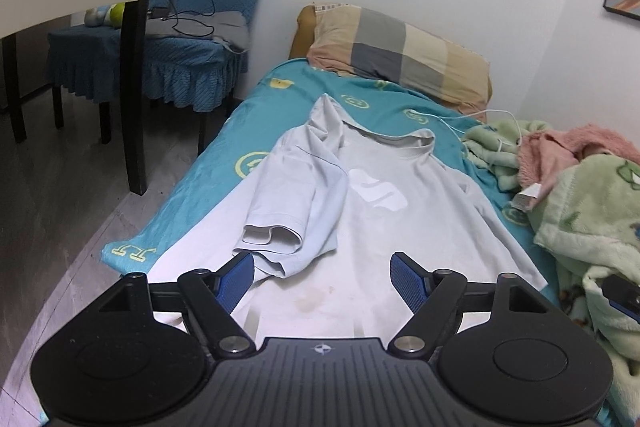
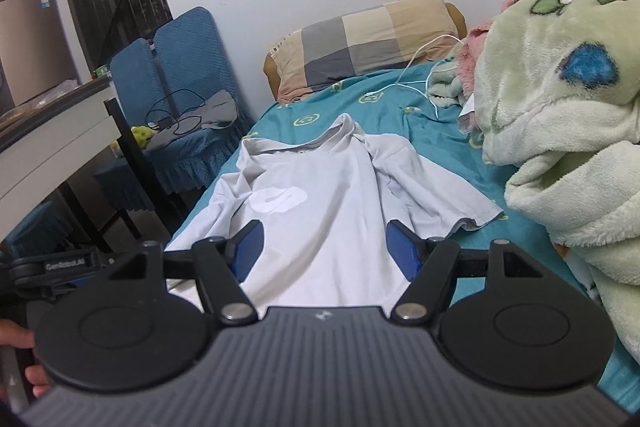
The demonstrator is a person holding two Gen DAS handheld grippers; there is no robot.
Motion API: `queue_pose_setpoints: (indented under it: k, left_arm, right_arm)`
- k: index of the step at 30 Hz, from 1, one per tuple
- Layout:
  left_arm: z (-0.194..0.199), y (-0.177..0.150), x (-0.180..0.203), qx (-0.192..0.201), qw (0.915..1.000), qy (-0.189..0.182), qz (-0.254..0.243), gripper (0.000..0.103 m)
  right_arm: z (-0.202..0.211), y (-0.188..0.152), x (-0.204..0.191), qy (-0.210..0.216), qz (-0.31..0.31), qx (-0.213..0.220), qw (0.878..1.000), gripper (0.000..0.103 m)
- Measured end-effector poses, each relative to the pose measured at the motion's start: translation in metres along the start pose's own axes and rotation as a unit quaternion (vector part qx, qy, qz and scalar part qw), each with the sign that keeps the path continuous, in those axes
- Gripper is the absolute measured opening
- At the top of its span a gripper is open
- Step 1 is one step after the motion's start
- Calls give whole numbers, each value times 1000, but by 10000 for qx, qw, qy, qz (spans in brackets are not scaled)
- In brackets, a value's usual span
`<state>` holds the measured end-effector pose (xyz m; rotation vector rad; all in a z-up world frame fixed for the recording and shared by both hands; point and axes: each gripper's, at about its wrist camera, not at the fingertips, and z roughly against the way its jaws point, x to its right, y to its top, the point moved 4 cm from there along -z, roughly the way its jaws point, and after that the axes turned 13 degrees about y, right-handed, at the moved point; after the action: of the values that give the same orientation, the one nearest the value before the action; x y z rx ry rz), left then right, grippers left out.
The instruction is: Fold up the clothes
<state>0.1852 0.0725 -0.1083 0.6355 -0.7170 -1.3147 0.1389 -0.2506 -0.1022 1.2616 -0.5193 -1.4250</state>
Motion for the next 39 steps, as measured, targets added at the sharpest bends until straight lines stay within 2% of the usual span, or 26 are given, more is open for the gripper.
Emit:
queue_pose_setpoints:
  k: [6, 11, 13, 17, 20, 23, 24, 25, 26, 27, 30, 33, 36, 39]
  left_arm:
    - [-22, 4, -5, -38, 9998, 47, 166, 77]
    - [-55, 14, -18, -39, 9993, 321, 206, 75]
    - [-70, 18, -27, -69, 9984, 382, 421, 73]
    - [-98, 16, -39, -274, 9950, 287, 922, 71]
    - [-114, 12, -34, -303, 9950, 146, 939, 65]
    - [-124, 11, -23, -273, 9963, 18, 817, 49]
    - [-126, 11, -19, -247, 9971, 26, 720, 38]
    - [-128, 12, -16, -192, 9980, 32, 601, 16]
    - [-128, 14, -13, -129, 9987, 74, 480, 6]
    - [-127, 19, -13, -47, 9990, 121, 422, 5]
    - [-113, 49, -20, 339, 9976, 44, 605, 4]
    - [-101, 102, -33, 868, 9943, 170, 589, 4]
    - [-111, 161, -49, 1232, 9892, 685, 396, 4]
    - [-140, 205, -65, 1321, 9804, 1447, 183, 4]
  right_arm:
    - [-3, -1, 2, -2, -22, 66, 10000, 70]
    - [-11, 1, 8, 200, -249, 104, 9994, 70]
    - [-16, 1, 11, 219, -305, 97, 9992, 70]
    - [-30, -4, 19, 251, -449, -45, 9987, 70]
    - [-43, -10, 24, 242, -476, -260, 9982, 70]
    - [-55, -15, 26, 270, -491, -427, 9975, 70]
    - [-58, -17, 26, 272, -465, -471, 9974, 70]
    - [-61, -18, 25, 270, -432, -515, 9974, 70]
    - [-63, -20, 25, 268, -399, -560, 9973, 70]
    - [-65, -22, 25, 268, -378, -602, 9971, 70]
    - [-67, -25, 25, 237, -383, -672, 9967, 70]
    - [-66, -26, 25, 186, -347, -644, 9971, 70]
    - [-69, -26, 26, 118, -259, -646, 9975, 70]
    - [-78, -28, 26, 78, -184, -711, 9973, 70]
